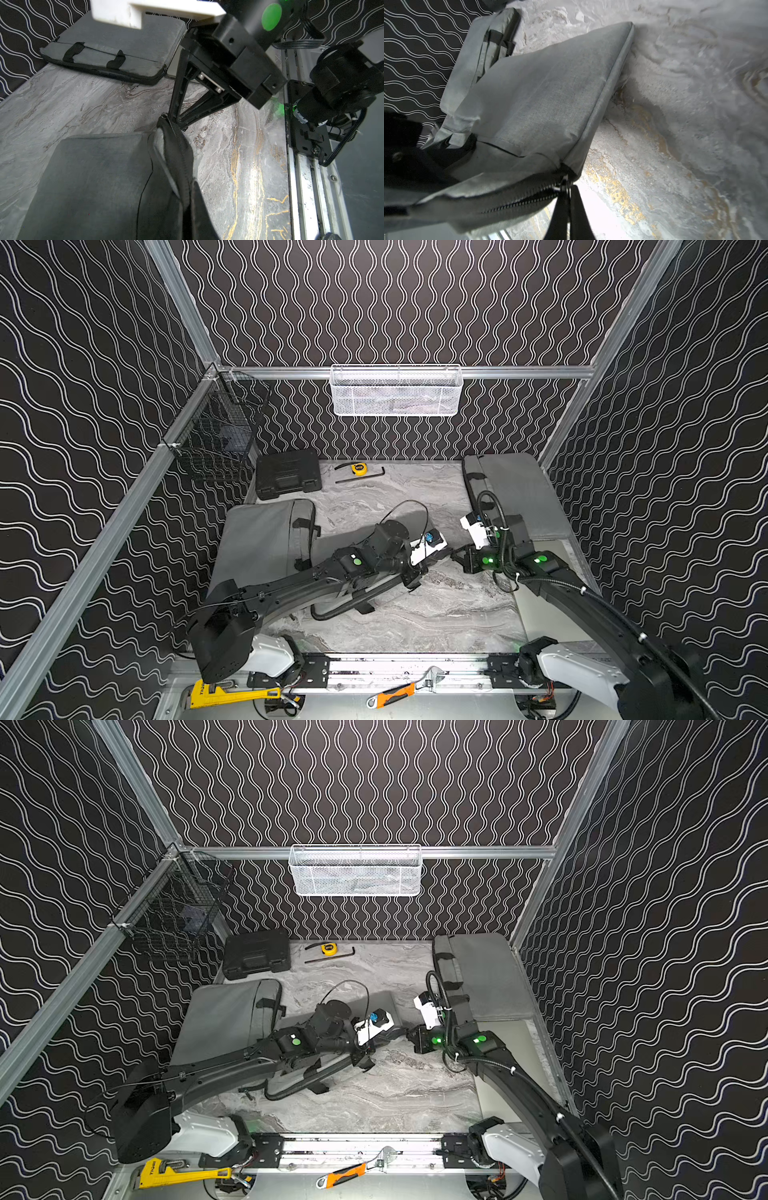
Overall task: Open the zippered laptop bag and take out the laptop
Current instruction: Unzip the zipper on the zippered laptop bag.
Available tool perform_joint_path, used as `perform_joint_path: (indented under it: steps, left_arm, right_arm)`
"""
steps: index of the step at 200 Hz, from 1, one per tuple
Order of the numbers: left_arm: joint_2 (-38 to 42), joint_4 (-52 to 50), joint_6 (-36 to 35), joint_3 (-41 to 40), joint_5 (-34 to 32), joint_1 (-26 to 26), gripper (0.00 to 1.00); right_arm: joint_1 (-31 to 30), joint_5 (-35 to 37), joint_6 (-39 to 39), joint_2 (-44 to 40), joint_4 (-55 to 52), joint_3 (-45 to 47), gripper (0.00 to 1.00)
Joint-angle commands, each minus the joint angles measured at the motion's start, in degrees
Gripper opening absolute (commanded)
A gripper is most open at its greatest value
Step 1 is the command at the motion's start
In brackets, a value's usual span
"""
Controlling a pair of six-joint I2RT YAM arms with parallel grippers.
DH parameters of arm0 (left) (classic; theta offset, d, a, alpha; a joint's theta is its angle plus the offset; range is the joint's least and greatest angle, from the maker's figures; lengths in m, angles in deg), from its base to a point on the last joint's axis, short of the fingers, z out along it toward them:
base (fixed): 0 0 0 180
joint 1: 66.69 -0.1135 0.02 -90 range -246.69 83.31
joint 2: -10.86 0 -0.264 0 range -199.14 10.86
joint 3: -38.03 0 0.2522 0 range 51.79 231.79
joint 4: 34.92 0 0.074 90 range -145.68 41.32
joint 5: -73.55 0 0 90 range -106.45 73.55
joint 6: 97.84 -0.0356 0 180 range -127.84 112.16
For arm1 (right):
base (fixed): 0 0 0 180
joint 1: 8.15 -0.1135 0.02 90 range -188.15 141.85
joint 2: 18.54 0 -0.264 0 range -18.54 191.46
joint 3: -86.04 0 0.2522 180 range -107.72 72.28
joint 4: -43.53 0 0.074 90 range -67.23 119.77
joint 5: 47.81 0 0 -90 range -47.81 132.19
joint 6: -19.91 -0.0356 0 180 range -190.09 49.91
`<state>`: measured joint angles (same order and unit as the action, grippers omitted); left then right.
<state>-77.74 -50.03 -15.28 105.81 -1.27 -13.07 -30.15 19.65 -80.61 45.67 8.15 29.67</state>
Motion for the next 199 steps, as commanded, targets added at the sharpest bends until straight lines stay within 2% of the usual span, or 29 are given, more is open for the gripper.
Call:
perform_joint_path:
  steps: [1, 8, 15, 53, 72, 103, 127, 148, 167, 199]
  left_arm:
    - [0.81, 6.38, 1.94, 1.17, 9.04, 0.25, 0.0]
    - [-0.19, 6.5, 3.32, 1.77, 8.88, 0.25, 0.0]
    - [-1.29, 6.31, 5.02, 2.57, 8.18, 0.25, 0.0]
    - [-7.78, 4.91, 13.69, 6.9, 1.04, 0.16, 0.0]
    - [-10.92, 4.76, 18.02, 9.54, 0.05, -0.34, 0.0]
    - [-15.43, 6.62, 25.31, 13.66, 0.9, -1.57, 0.0]
    - [-18.67, 4.25, 30.13, 18.23, -1.47, -1.98, 0.0]
    - [-20.59, 3.92, 34.53, 20.46, -2.64, -2.54, 0.0]
    - [-22.09, 4.33, 38.02, 21.42, -2.37, -2.98, 0.0]
    - [-24.53, 6.72, 43.18, 21.91, -1.22, -3.39, 0.0]
  right_arm:
    - [1.44, 20.99, -5.97, 4.02, -4.62, -3.01, 0.0]
    - [1.44, 20.99, -6.32, 4.87, -5.46, -4.53, 0.0]
    - [1.35, 20.55, -6.77, 4.9, -5.34, -5.49, 0.05]
    - [1.42, 20.04, -8.75, -3.77, -2.06, -5.41, 0.45]
    - [1.4, 20.05, -10.54, -8.69, -1.13, -3.64, 0.56]
    - [1.35, 11.35, -19.03, -13.8, 5.34, 3.9, 0.56]
    - [-0.17, 5.03, -27.98, -14.14, 14.42, 11.05, 0.55]
    - [-4.45, 4.17, -33.38, -14.35, 22.48, 15.09, 0.56]
    - [-8.35, 4.57, -34.86, -13.12, 26.96, 16.06, 0.62]
    - [-11.64, 3.05, -36.67, -9.35, 31.5, 16.18, 0.67]
